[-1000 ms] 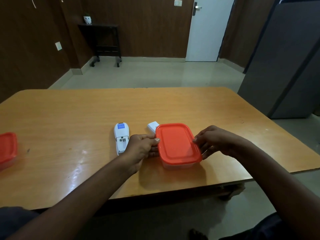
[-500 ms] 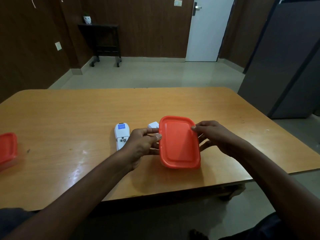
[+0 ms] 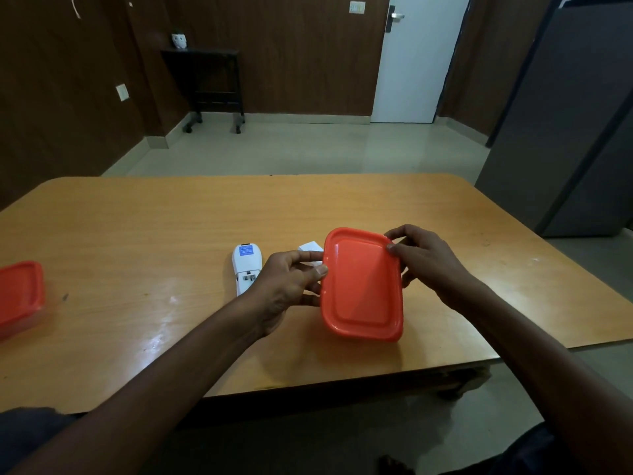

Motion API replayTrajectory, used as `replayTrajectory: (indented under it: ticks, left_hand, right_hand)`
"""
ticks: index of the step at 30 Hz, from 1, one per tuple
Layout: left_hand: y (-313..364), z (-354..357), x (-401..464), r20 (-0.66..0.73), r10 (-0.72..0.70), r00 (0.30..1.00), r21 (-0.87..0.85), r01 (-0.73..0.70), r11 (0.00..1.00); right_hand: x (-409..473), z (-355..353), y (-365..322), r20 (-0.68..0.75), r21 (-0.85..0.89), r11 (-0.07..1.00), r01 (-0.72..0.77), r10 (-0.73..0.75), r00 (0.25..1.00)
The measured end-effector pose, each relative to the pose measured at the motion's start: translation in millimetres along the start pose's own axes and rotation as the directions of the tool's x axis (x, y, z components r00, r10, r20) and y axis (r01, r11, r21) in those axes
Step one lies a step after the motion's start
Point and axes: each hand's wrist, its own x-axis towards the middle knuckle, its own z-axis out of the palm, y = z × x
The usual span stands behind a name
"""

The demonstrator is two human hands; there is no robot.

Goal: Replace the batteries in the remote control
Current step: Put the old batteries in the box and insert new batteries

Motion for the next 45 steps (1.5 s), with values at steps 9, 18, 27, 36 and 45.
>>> replayTrajectory:
  ticks: [9,18,27,36,45]
  left_hand:
    - [-1,3,-1,0.051,0.057,0.997,0.064,-0.060,0.996]
    - [0,6,-2,0.063,0.053,0.997,0.050,-0.056,0.997]
    - [5,20,-11,0.182,0.098,0.978,0.138,-0.125,0.983]
    - [11,14,-11,0.155,0.119,0.981,0.180,-0.146,0.973]
    - [3,18,-9,0.072,0.079,0.994,0.284,-0.096,0.954]
  right_hand:
    - [4,2,-3,0.059,0.160,0.985,0.057,-0.067,0.996]
    - [8,6,-9,-0.030,0.030,0.987,0.158,-0.157,0.987]
    - [5,19,-11,-0.035,-0.583,0.690,0.428,-0.548,0.836]
    - [13,23,-26,-0.081,-0.477,0.774,0.417,-0.511,0.856]
    - [11,24,-13,-0.144,-0.576,0.702,0.419,-0.591,0.794]
